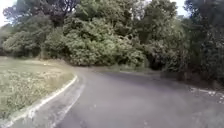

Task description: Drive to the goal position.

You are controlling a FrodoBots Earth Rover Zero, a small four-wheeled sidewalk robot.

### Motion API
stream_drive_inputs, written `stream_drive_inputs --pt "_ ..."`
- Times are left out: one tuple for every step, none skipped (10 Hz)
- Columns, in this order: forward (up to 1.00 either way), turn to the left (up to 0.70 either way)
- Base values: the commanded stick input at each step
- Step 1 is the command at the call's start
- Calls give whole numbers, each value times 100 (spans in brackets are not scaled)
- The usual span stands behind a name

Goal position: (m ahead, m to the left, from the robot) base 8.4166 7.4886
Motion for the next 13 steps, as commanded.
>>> stream_drive_inputs --pt "70 0" --pt "70 0" --pt "70 0" --pt "70 0" --pt "70 0" --pt "70 0" --pt "70 0" --pt "70 0" --pt "70 0" --pt "70 3" --pt "70 10" --pt "70 18" --pt "70 27"
